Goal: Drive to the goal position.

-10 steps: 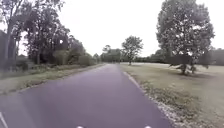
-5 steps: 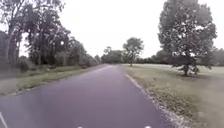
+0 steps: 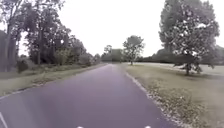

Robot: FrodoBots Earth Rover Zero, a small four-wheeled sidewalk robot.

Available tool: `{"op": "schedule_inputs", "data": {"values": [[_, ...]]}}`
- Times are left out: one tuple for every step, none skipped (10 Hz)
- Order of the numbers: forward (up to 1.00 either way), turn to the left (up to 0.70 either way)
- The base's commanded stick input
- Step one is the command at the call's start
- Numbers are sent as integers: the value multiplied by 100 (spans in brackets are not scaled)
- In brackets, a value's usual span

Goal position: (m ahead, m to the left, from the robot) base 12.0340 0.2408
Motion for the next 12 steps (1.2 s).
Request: {"op": "schedule_inputs", "data": {"values": [[70,0],[70,0],[70,0],[70,0],[70,0],[70,0],[70,0],[70,0],[70,0],[70,0],[70,0],[70,0]]}}
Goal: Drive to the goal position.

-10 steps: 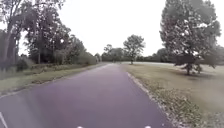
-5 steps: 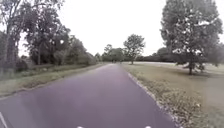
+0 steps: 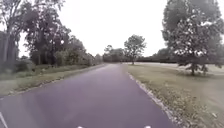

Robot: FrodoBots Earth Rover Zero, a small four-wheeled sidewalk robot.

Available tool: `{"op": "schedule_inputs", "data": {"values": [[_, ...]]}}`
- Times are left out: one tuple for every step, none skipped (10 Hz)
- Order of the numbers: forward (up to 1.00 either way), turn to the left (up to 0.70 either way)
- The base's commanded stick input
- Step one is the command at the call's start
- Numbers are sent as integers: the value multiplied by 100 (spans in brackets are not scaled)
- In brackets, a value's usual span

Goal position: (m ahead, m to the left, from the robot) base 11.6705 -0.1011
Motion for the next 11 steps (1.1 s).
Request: {"op": "schedule_inputs", "data": {"values": [[70,0],[70,0],[70,0],[70,0],[70,0],[70,-10],[70,-13],[70,-14],[70,-8],[70,0],[70,0]]}}
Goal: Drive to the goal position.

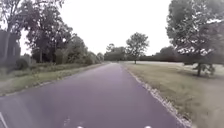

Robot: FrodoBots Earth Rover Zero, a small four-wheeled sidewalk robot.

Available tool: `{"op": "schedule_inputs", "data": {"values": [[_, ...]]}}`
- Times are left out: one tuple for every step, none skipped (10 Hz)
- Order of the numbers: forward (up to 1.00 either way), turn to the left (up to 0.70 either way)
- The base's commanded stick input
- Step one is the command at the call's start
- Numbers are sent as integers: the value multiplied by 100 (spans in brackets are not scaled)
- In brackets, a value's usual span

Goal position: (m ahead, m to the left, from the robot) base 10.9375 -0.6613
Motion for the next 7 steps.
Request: {"op": "schedule_inputs", "data": {"values": [[70,0],[70,0],[70,0],[70,0],[70,0],[70,0],[70,0]]}}
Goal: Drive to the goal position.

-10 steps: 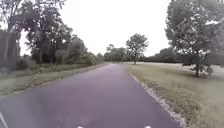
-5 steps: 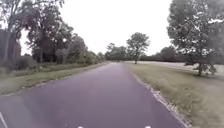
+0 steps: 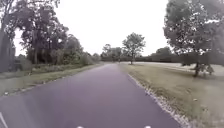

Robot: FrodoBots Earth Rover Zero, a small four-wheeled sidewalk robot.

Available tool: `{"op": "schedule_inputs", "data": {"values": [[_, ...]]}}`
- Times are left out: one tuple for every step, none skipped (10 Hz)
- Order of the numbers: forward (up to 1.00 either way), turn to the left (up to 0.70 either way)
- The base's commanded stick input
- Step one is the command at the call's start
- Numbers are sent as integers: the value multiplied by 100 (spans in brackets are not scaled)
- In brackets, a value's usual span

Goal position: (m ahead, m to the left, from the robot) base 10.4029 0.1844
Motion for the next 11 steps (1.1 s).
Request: {"op": "schedule_inputs", "data": {"values": [[70,0],[70,0],[70,0],[70,0],[70,0],[70,0],[70,0],[70,0],[70,0],[70,0],[70,0]]}}
